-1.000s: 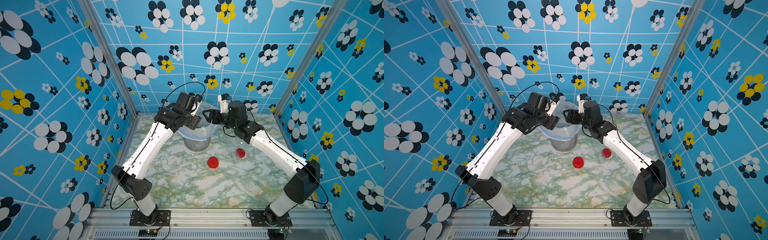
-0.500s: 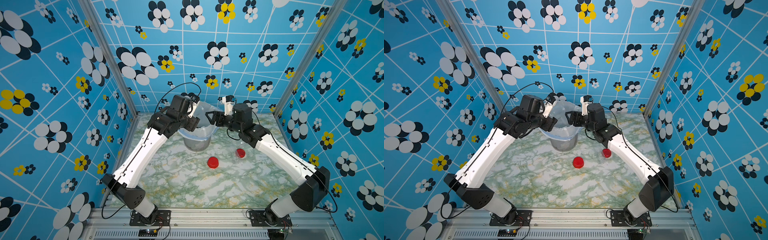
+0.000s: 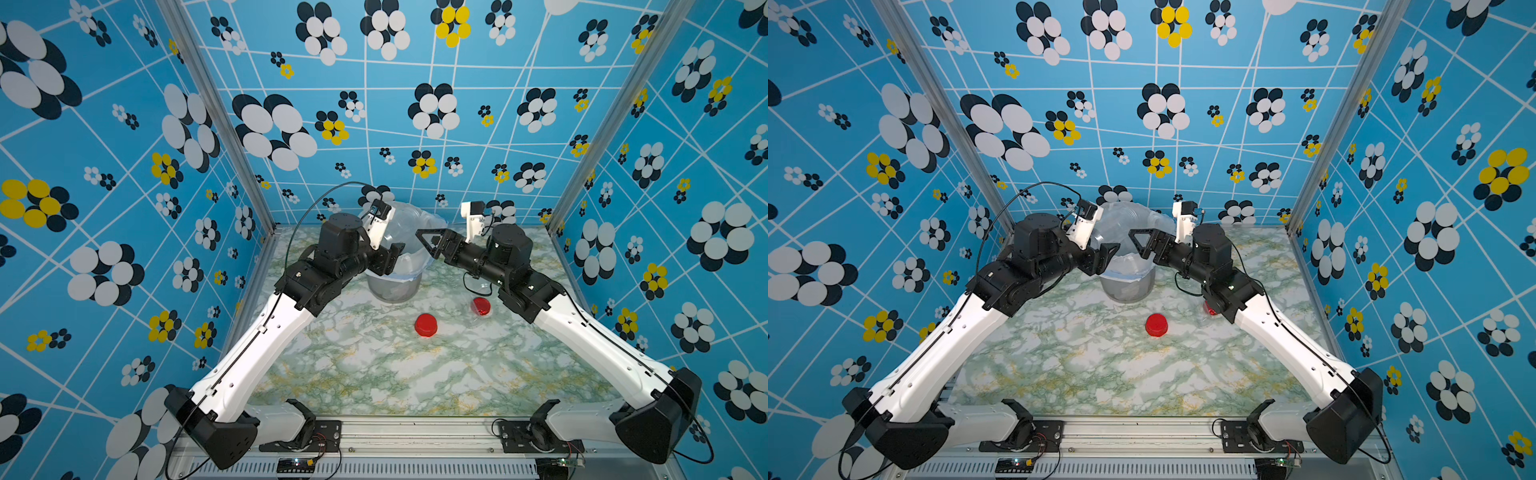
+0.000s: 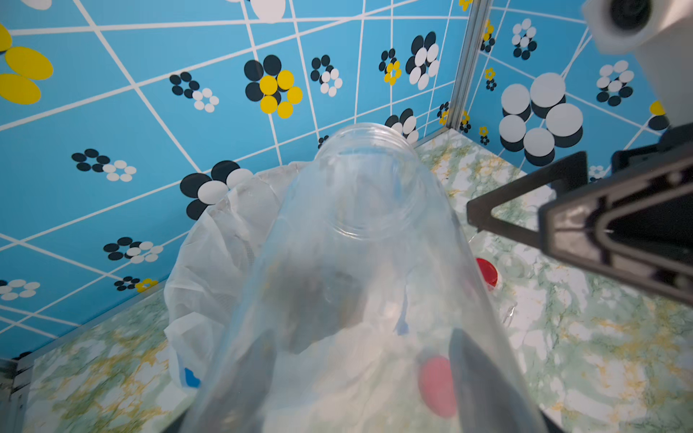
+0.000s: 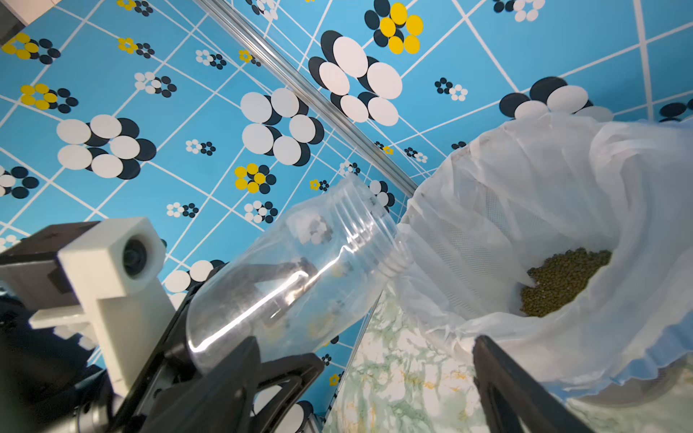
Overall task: Empty moldy mung beans from jars
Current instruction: Pour the moldy mung beans from the jar into the trash bin, then place the jar at the center of the board.
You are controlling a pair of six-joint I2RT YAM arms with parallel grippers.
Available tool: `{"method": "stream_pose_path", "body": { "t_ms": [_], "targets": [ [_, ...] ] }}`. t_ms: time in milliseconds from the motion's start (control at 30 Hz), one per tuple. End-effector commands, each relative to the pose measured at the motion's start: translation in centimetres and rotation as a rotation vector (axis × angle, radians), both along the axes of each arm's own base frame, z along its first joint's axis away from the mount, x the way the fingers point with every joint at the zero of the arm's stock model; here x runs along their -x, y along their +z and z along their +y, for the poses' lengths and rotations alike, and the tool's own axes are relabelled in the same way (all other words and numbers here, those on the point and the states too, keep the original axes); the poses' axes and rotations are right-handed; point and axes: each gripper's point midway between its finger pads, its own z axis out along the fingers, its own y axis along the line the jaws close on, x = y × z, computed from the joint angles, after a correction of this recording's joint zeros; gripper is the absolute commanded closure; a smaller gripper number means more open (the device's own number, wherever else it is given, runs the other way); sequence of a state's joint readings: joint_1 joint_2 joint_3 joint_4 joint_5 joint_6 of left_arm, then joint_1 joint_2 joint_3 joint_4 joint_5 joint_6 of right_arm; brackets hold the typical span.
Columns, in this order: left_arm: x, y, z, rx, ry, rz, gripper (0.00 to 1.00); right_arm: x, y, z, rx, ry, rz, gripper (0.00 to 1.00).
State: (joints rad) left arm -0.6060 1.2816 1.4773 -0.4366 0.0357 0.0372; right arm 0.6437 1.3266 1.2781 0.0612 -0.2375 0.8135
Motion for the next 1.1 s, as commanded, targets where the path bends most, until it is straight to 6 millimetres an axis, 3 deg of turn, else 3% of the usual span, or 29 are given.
{"method": "stream_pose_path", "body": {
  "t_ms": [0,167,367,933,1000,1067],
  "targets": [
    [0.6,3.0,-1.8,0.106,-0.042,-0.107,0.36,1.1,2.3,0.6,-0.112,0.039,-0.011,0.08],
    [1.1,2.7,-3.4,0.096,-0.069,-0.109,0.36,1.5,2.9,1.2,-0.163,0.06,-0.014,0.07],
    [2.4,4.5,-5.0,0.144,-0.101,-0.206,0.35,1.3,3.0,2.3,-0.229,0.093,0.015,0.06],
    [6.8,4.4,-8.8,0.112,-0.269,-0.296,0.36,0.2,4.2,2.3,-0.253,0.055,-0.033,0.01],
    [7.1,4.1,-9.2,0.099,-0.275,-0.295,0.35,0.0,4.1,2.1,-0.235,0.039,-0.049,0.04],
    [7.0,3.8,-9.3,0.081,-0.272,-0.287,0.34,0.2,4.3,2.1,-0.219,0.045,-0.098,0.27]
  ]
}}
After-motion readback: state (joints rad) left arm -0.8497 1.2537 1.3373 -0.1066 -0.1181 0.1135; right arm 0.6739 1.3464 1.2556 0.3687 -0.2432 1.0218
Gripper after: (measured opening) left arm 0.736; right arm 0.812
